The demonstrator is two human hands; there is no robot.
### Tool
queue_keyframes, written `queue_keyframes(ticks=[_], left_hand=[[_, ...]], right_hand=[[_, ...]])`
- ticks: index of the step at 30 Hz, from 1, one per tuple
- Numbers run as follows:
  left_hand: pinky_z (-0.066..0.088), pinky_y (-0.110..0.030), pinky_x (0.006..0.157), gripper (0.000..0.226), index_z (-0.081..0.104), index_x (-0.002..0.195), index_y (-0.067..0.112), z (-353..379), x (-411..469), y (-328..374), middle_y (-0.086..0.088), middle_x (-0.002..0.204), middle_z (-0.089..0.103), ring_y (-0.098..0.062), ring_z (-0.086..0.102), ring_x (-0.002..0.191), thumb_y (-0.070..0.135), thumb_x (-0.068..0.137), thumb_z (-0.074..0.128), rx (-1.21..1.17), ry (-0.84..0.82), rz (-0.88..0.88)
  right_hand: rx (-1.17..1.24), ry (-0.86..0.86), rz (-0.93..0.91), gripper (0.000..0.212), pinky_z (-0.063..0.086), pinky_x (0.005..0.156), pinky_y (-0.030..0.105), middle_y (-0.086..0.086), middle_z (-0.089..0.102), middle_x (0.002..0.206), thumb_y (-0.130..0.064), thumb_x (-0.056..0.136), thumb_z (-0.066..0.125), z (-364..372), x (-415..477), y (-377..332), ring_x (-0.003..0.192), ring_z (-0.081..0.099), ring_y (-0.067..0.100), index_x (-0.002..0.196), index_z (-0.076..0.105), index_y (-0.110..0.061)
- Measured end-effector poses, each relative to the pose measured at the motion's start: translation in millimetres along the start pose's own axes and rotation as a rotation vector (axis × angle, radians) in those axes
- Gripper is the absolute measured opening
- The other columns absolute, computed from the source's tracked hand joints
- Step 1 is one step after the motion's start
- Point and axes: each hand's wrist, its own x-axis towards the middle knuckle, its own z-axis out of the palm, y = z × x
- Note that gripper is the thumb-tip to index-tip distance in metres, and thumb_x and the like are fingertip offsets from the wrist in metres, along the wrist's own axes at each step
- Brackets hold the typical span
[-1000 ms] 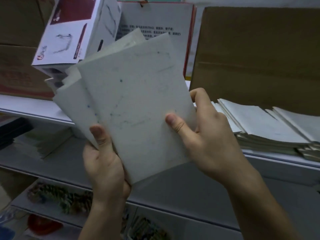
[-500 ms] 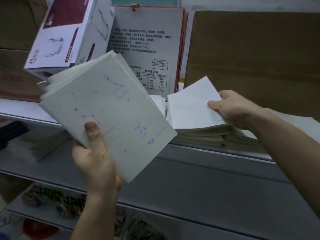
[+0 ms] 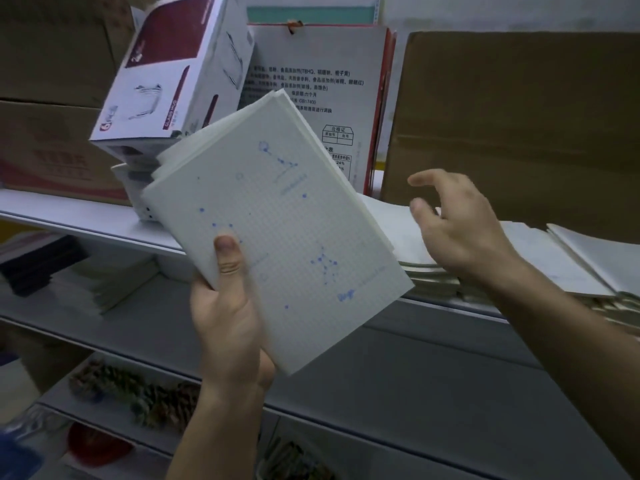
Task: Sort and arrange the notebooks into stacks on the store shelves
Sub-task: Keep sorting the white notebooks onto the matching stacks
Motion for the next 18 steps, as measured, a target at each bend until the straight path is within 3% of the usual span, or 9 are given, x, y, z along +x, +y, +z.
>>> queue_keyframes(ticks=[3, 5, 9, 14, 18], left_hand=[[0.053, -0.063, 0.1, 0.058, 0.06, 0.131, 0.013, 2.6, -5.5, -0.4, -0.01, 0.124, 0.074, -0.034, 0.07, 0.115, 0.049, 0.085, 0.062, 0.005, -0.018, 0.008], [0.052, -0.063, 0.101, 0.056, 0.059, 0.132, 0.014, 4.9, -10.6, -3.8, -0.01, 0.126, 0.073, -0.035, 0.069, 0.117, 0.047, 0.087, 0.062, 0.026, -0.026, -0.005], [0.055, -0.062, 0.096, 0.052, 0.061, 0.13, 0.016, 12.2, -20.7, -12.9, -0.011, 0.123, 0.074, -0.035, 0.07, 0.113, 0.047, 0.089, 0.065, 0.004, -0.055, -0.024], [0.056, -0.061, 0.095, 0.034, 0.063, 0.116, 0.023, 21.9, -32.2, -24.1, -0.005, 0.119, 0.076, -0.031, 0.071, 0.112, 0.04, 0.086, 0.066, 0.058, -0.112, -0.014], [0.048, -0.069, 0.101, 0.068, 0.059, 0.126, 0.016, 33.1, -39.6, -33.5, -0.011, 0.128, 0.071, -0.038, 0.066, 0.121, 0.061, 0.078, 0.077, 0.034, -0.162, -0.004]], right_hand=[[0.566, 0.014, -0.004, 0.034, 0.056, 0.078, 0.032, -0.005, 0.064, 0.11, -0.045, 0.097, 0.042, -9.2, -27.4, -28.2, 0.101, 0.062, 0.013, 0.113, 0.06, -0.022], [0.751, -0.046, 0.014, 0.039, 0.055, 0.068, 0.028, -0.005, 0.065, 0.101, -0.056, 0.09, 0.048, -13.4, -45.0, -40.2, 0.093, 0.065, 0.016, 0.107, 0.06, -0.023], [0.459, 0.049, -0.071, 0.047, 0.052, 0.059, 0.02, -0.015, 0.06, 0.103, -0.066, 0.074, 0.075, -7.6, -73.7, -40.3, 0.088, 0.064, 0.007, 0.101, 0.054, -0.033], [0.315, 0.13, -0.146, 0.027, 0.049, 0.059, 0.019, -0.016, 0.06, 0.096, -0.047, 0.089, 0.069, -18.8, -89.4, -24.5, 0.085, 0.061, 0.005, 0.097, 0.051, -0.029], [0.342, 0.112, -0.136, 0.022, 0.047, 0.055, 0.013, -0.015, 0.063, 0.099, -0.043, 0.093, 0.061, -38.7, -95.9, -15.8, 0.086, 0.064, 0.003, 0.101, 0.048, -0.027]])
